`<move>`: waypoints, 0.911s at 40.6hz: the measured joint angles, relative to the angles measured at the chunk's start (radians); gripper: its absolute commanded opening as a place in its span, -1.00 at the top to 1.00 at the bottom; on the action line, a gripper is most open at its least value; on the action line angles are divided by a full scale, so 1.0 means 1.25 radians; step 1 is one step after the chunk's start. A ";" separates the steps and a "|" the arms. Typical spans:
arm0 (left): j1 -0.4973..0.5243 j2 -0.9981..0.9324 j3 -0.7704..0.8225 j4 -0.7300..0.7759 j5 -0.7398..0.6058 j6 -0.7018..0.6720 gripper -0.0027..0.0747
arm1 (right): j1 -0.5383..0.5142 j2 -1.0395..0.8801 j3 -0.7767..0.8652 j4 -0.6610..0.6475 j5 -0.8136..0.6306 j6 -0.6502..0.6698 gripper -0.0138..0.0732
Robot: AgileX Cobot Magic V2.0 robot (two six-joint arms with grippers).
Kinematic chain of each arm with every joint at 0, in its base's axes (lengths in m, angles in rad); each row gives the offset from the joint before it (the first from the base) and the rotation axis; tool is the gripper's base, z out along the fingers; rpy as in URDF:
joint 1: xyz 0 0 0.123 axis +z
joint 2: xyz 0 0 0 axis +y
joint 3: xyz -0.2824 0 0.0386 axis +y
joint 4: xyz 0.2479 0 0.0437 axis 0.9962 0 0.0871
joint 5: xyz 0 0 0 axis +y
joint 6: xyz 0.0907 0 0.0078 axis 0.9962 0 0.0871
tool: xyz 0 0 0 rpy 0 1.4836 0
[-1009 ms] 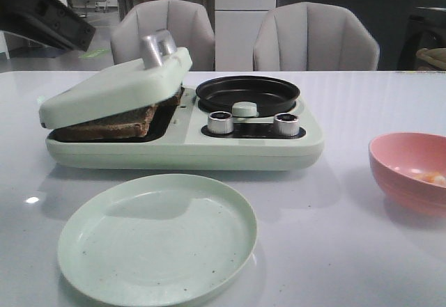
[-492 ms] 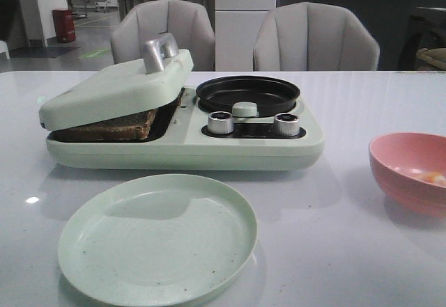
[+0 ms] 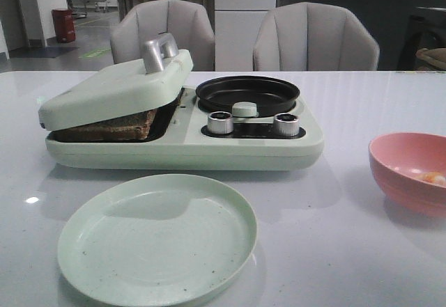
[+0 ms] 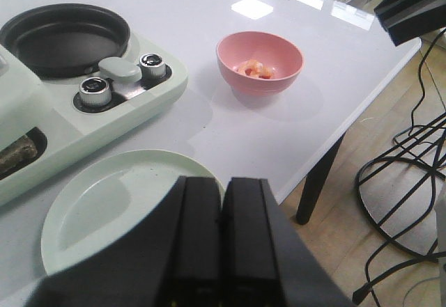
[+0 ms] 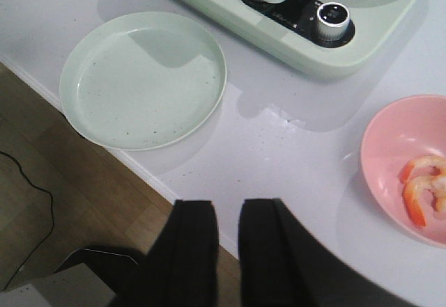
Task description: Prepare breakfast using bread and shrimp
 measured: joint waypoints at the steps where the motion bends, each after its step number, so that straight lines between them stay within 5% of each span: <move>1: 0.000 0.000 0.000 0.000 0.001 0.000 0.68 | 0.000 0.000 0.000 0.000 -0.001 0.000 0.12; 13: 0.000 0.000 0.000 0.000 0.001 0.000 0.68 | -0.079 0.064 -0.020 -0.001 0.006 0.010 -0.42; 37: 0.000 0.000 0.000 0.000 0.001 0.000 0.68 | -0.515 0.430 -0.248 -0.001 0.097 0.014 -0.42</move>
